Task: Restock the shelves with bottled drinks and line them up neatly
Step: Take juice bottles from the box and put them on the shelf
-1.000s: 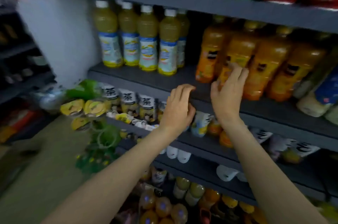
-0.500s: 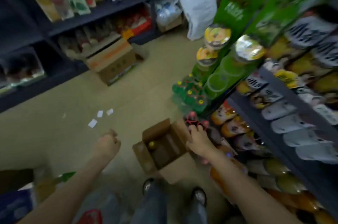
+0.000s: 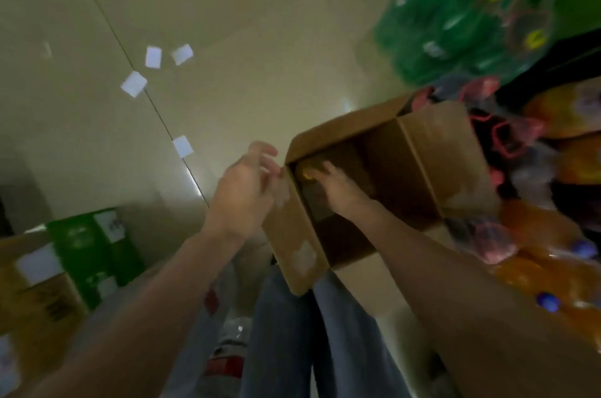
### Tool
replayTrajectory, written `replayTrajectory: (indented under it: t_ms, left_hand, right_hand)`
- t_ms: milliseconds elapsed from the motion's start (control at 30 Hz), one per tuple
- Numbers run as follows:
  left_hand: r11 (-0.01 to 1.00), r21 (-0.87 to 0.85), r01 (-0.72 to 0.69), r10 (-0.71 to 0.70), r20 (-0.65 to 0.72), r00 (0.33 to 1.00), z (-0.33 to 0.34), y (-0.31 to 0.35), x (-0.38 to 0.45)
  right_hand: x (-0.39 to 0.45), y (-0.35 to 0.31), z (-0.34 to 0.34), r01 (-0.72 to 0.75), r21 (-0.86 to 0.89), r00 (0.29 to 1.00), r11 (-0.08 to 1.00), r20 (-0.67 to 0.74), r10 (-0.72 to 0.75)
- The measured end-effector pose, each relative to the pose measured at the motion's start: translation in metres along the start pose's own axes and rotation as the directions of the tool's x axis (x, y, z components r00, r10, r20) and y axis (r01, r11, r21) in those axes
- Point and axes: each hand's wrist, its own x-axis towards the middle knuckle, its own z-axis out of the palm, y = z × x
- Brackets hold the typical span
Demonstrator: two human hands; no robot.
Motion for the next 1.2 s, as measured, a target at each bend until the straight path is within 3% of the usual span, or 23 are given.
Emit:
replayTrajectory:
  t_ms: [100,200,267,400,500,667,767,833,967,1067,1100,1133,1200]
  left_hand:
    - [0.998,-0.051,-0.04,0.037,-0.069,0.997,0.015,-0.021,0.018]
    - [0.997,-0.047,-0.055,0.05,-0.096,0.994,0.017,-0.03,0.014]
    - [0.998,-0.036,-0.058,0.055,-0.08,0.995,0.011,-0.021,0.004]
    - [0.998,-0.042,-0.054,0.06,0.14,0.988,-0.007,0.023,-0.016]
    - [0.995,-0.082,-0.051,0.077,0.351,0.933,-0.031,0.073,-0.031]
    - [0.909,0.002,-0.416,0.35,0.537,0.768,-0.091,0.2,-0.06]
    - [0.837,-0.09,-0.54,0.513,0.47,0.718,-0.141,0.303,-0.097]
    - [0.755,-0.11,-0.647,0.627,0.412,0.661,-0.166,0.367,-0.127]
    - [0.621,-0.13,-0.773,0.748,0.393,0.535,-0.191,0.48,-0.188]
    - [0.518,-0.241,-0.82,0.803,0.466,0.371,-0.185,0.55,-0.24]
    - [0.499,-0.277,-0.821,0.81,0.487,0.328,-0.178,0.57,-0.255]
    - [0.486,-0.299,-0.821,0.812,0.503,0.297,-0.169,0.587,-0.268]
    - [0.463,-0.34,-0.819,0.818,0.52,0.246,-0.147,0.619,-0.293]
  right_hand:
    - [0.05,0.011,0.038,0.102,-0.175,0.993,0.979,-0.037,-0.111]
    - [0.051,0.017,0.037,-0.002,-0.158,0.993,0.987,-0.117,-0.017]
    - [0.025,0.016,0.017,-0.047,-0.133,0.995,0.99,-0.097,0.034]
    - [-0.06,-0.006,-0.064,0.008,-0.026,0.987,1.0,-0.163,-0.012]
    - [-0.145,-0.031,-0.152,0.065,-0.039,0.974,0.997,-0.217,-0.072]
    - [-0.312,-0.087,-0.293,0.109,-0.172,0.926,0.979,-0.341,-0.163]
    - [-0.425,-0.119,-0.365,0.146,-0.07,0.82,0.987,-0.549,-0.16]
    - [-0.497,-0.127,-0.402,0.175,0.045,0.707,0.984,-0.701,-0.094]
    - [-0.619,-0.122,-0.442,0.342,0.289,0.411,0.894,-0.902,0.134]
    - [-0.691,-0.108,-0.446,0.5,0.358,0.158,0.789,-0.933,0.323]
    - [-0.714,-0.1,-0.442,0.532,0.365,0.103,0.764,-0.924,0.369]
    - [-0.735,-0.091,-0.437,0.556,0.382,0.083,0.739,-0.909,0.407]
    - [-0.77,-0.067,-0.418,0.545,0.468,0.139,0.696,-0.869,0.475]
